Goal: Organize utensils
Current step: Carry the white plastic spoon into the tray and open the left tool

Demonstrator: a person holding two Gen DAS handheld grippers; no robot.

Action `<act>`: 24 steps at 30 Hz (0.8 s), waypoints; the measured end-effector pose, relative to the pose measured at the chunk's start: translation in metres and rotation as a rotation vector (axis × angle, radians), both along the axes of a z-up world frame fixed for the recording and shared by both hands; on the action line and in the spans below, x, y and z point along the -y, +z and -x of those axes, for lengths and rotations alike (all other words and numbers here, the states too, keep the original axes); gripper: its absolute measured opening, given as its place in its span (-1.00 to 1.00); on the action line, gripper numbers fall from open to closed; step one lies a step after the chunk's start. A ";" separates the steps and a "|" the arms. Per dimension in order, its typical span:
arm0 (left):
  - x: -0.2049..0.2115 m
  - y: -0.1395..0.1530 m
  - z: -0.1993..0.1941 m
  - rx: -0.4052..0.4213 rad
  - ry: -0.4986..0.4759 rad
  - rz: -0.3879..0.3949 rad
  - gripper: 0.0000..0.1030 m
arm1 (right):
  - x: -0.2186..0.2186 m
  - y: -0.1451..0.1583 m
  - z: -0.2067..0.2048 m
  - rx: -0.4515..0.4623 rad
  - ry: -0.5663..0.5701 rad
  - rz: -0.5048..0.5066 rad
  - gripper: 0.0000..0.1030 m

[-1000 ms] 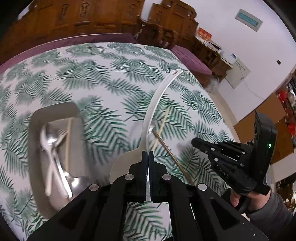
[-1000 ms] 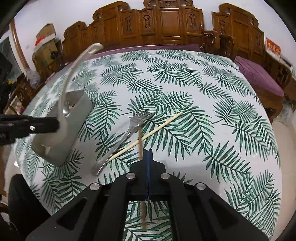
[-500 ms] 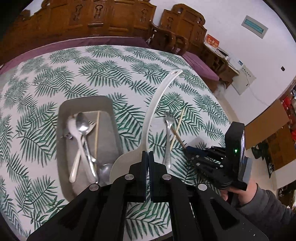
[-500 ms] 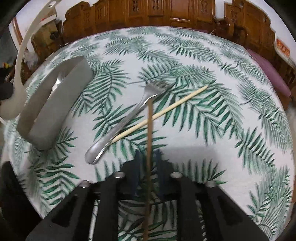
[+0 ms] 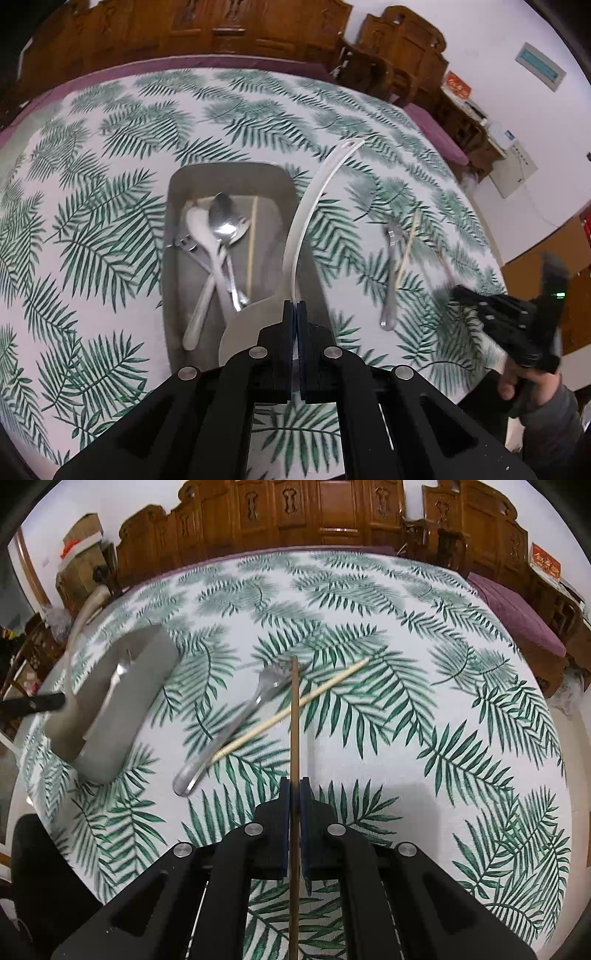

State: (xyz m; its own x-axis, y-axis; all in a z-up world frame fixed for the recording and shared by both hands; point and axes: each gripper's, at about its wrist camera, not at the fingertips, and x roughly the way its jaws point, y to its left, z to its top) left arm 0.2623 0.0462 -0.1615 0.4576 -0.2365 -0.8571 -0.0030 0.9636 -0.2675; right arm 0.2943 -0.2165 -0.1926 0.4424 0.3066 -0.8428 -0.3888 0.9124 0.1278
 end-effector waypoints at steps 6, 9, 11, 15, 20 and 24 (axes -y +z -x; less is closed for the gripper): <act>-0.012 -0.020 -0.006 -0.055 0.045 -0.028 -0.99 | -0.020 0.018 0.004 0.033 0.037 -0.028 -0.89; -0.017 -0.027 -0.008 -0.074 0.061 -0.030 -0.98 | -0.032 0.024 0.005 0.040 0.058 -0.039 -0.89; -0.019 -0.030 -0.011 -0.086 0.069 -0.028 -0.98 | -0.039 0.027 0.006 0.044 0.070 -0.042 -0.89; -0.023 -0.035 -0.016 -0.092 0.076 -0.022 -0.98 | -0.053 0.034 0.008 0.051 0.096 -0.048 -0.89; -0.026 -0.036 -0.021 -0.089 0.078 -0.012 -0.98 | -0.066 0.041 0.010 0.067 0.119 -0.044 -0.88; -0.027 -0.031 -0.020 -0.071 0.072 -0.006 -0.98 | -0.075 0.048 0.013 0.081 0.134 -0.048 -0.88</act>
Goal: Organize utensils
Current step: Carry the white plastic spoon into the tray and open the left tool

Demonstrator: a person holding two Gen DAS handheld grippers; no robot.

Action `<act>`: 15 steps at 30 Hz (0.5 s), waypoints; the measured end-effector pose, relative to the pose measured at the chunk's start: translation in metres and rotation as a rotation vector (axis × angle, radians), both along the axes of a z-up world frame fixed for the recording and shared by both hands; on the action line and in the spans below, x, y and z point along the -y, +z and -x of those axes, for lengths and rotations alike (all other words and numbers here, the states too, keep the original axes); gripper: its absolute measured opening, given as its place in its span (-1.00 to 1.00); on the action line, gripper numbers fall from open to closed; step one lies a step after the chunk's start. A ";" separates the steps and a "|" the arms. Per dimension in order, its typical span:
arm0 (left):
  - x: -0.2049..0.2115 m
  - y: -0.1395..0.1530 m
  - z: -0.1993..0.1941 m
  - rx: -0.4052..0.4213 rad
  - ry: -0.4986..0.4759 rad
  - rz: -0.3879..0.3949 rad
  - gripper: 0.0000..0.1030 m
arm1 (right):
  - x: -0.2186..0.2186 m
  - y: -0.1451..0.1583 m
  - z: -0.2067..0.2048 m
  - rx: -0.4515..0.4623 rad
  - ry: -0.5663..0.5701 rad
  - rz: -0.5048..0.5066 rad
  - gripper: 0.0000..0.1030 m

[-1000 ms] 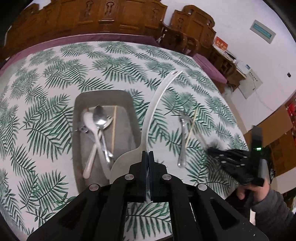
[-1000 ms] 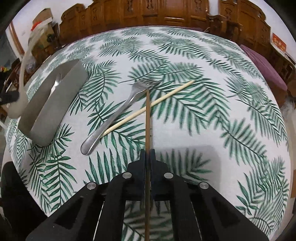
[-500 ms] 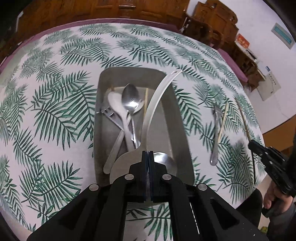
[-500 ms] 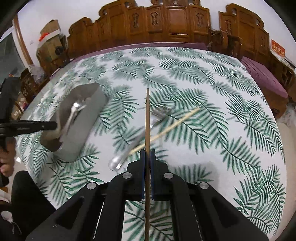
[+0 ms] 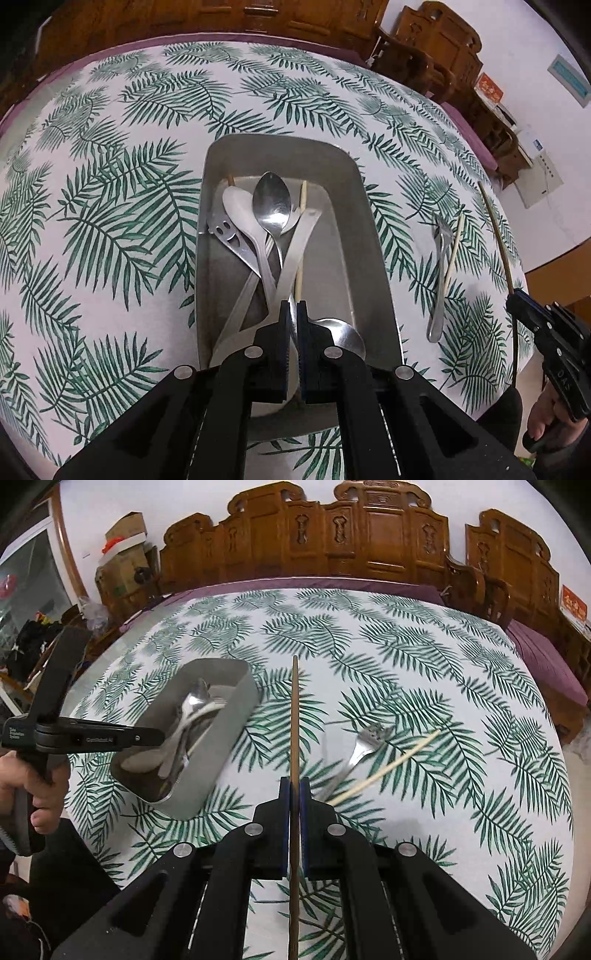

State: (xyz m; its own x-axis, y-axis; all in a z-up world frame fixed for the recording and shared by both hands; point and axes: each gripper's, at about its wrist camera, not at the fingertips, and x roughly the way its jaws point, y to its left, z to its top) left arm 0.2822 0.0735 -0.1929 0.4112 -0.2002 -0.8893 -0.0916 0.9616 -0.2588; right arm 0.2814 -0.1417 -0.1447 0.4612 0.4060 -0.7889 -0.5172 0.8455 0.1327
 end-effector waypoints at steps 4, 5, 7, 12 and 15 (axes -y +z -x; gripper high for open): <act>-0.001 0.011 0.008 0.033 -0.013 -0.007 -0.98 | -0.012 0.006 -0.001 0.003 0.017 -0.017 -0.88; -0.001 0.014 0.011 0.041 -0.015 -0.011 -0.98 | -0.016 0.006 -0.002 0.002 0.022 -0.021 -0.88; -0.002 0.022 0.017 0.062 -0.019 -0.019 -0.98 | -0.025 0.008 -0.003 0.002 0.035 -0.029 -0.88; -0.007 0.038 0.031 0.102 -0.026 -0.042 -0.98 | -0.050 0.011 -0.005 0.001 0.060 -0.047 -0.88; -0.011 0.046 0.040 0.124 -0.028 -0.058 -0.98 | -0.064 0.011 -0.007 -0.008 0.076 -0.057 -0.88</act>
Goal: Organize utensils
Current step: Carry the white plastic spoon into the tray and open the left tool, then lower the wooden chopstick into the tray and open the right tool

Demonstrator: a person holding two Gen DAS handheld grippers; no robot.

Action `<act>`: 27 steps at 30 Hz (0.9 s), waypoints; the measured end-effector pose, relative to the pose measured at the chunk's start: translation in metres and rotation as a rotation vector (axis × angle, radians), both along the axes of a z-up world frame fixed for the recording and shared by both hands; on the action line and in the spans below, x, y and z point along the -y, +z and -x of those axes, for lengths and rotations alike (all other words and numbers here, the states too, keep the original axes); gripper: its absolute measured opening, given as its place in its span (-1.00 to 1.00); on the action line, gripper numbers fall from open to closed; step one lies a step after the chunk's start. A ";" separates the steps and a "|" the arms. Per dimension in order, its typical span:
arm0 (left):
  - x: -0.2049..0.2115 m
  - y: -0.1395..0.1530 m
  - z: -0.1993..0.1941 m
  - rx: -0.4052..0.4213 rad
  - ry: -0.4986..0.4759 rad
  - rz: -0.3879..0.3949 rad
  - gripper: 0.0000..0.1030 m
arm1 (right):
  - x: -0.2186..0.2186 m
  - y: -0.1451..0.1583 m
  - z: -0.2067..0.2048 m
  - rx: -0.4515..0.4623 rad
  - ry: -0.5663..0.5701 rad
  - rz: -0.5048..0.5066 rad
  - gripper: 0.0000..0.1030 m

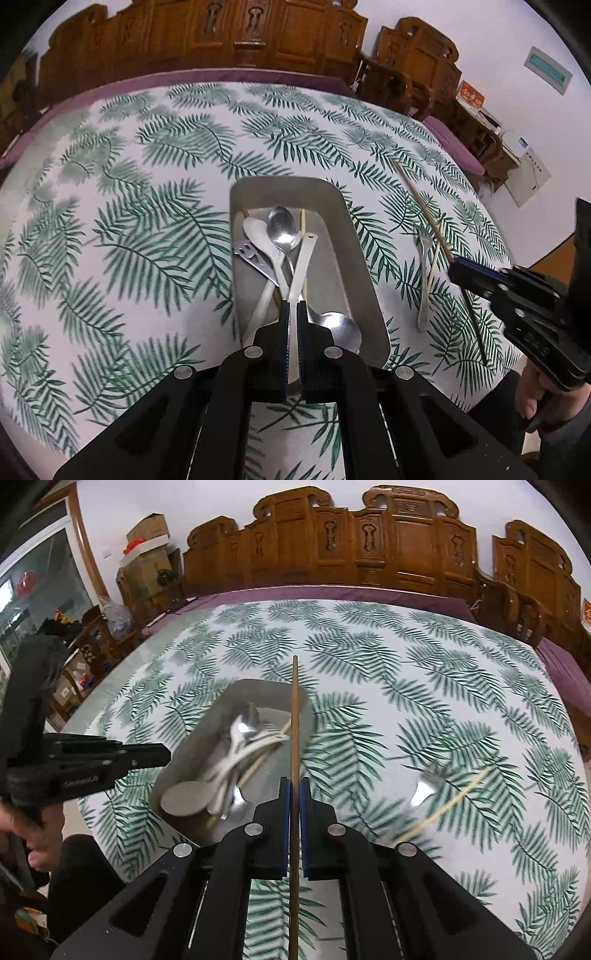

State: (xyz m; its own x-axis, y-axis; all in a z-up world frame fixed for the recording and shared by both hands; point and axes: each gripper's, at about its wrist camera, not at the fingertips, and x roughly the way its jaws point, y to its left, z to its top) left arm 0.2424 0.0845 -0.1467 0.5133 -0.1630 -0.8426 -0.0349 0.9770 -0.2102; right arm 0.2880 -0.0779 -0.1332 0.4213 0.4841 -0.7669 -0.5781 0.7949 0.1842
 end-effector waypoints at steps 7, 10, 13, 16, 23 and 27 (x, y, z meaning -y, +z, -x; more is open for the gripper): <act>-0.013 0.016 0.014 0.040 0.000 -0.029 -0.98 | -0.030 -0.002 -0.005 -0.021 0.031 -0.002 -0.88; -0.019 0.019 0.020 0.048 0.008 -0.033 -0.98 | -0.041 -0.004 -0.011 -0.035 0.036 -0.007 -0.88; -0.025 0.021 0.024 0.052 0.016 -0.036 -0.98 | -0.051 -0.008 -0.017 -0.058 0.035 -0.014 -0.88; -0.031 0.021 0.028 0.054 0.023 -0.040 -0.98 | -0.060 -0.011 -0.023 -0.075 0.032 -0.021 -0.88; -0.044 0.019 0.035 0.055 0.047 -0.045 -0.64 | -0.082 -0.025 -0.035 -0.104 0.018 -0.024 -0.88; -0.049 0.017 0.037 0.053 0.059 -0.043 -0.43 | -0.090 -0.037 -0.037 -0.121 0.013 -0.009 -0.88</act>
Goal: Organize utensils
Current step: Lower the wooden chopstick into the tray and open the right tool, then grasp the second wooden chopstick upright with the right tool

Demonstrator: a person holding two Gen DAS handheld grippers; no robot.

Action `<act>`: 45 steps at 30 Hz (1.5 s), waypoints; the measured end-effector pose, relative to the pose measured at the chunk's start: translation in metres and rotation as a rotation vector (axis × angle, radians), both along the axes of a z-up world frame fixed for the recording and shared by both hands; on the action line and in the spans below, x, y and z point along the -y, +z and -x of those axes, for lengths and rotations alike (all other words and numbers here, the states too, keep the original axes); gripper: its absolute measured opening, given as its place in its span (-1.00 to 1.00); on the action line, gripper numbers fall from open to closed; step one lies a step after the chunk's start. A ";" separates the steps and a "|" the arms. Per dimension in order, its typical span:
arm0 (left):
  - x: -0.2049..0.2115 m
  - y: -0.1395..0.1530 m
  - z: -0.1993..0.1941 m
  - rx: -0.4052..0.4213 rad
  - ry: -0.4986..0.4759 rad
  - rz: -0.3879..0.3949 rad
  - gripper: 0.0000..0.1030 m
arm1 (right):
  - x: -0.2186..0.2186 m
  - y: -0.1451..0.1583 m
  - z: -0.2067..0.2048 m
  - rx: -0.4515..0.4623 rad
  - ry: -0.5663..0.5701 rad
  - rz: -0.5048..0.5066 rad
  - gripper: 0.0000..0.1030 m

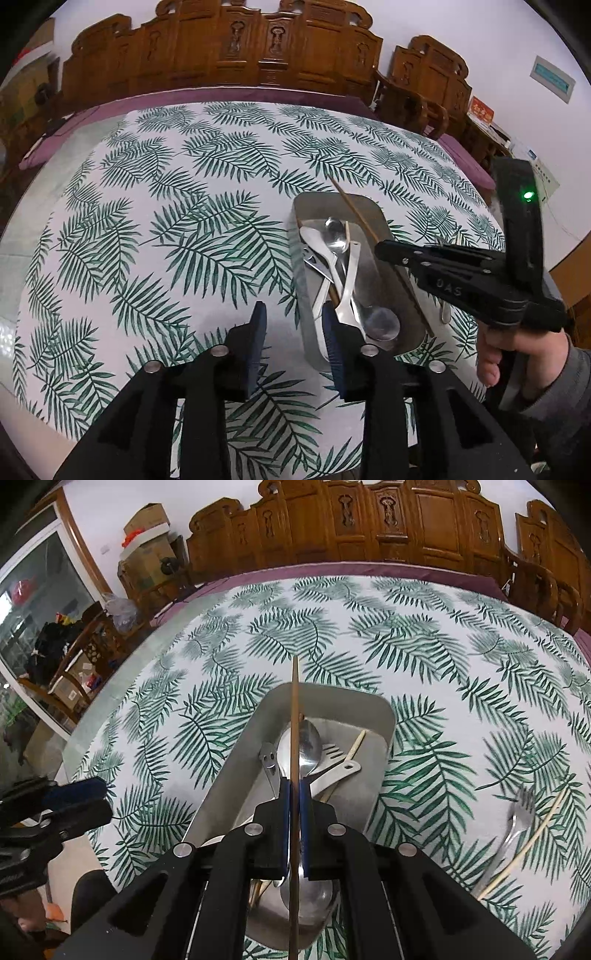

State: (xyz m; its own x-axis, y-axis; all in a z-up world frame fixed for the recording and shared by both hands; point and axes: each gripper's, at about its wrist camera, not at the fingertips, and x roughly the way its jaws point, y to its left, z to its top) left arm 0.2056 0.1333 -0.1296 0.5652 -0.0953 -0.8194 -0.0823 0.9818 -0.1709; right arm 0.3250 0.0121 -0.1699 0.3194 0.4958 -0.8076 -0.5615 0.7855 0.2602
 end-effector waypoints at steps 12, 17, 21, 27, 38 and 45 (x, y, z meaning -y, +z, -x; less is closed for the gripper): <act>-0.005 -0.002 0.003 -0.007 0.010 -0.006 -0.36 | -0.018 -0.025 0.004 -0.056 0.002 0.008 -0.88; -0.006 -0.002 0.003 -0.010 0.012 -0.010 -0.36 | -0.020 -0.027 0.004 -0.060 0.001 0.013 -0.88; -0.005 -0.001 0.004 -0.008 0.011 -0.011 -0.36 | -0.020 -0.026 0.002 -0.068 0.015 -0.009 -0.83; 0.002 0.002 0.002 -0.003 0.003 -0.014 -0.36 | -0.007 -0.012 0.003 -0.023 0.027 -0.019 -0.81; 0.029 0.008 -0.005 0.012 -0.041 -0.015 -0.34 | 0.072 0.026 0.017 0.120 -0.013 0.009 -0.74; 0.056 0.010 -0.016 0.025 -0.081 -0.005 -0.17 | 0.136 0.026 0.019 0.138 -0.102 0.030 -0.61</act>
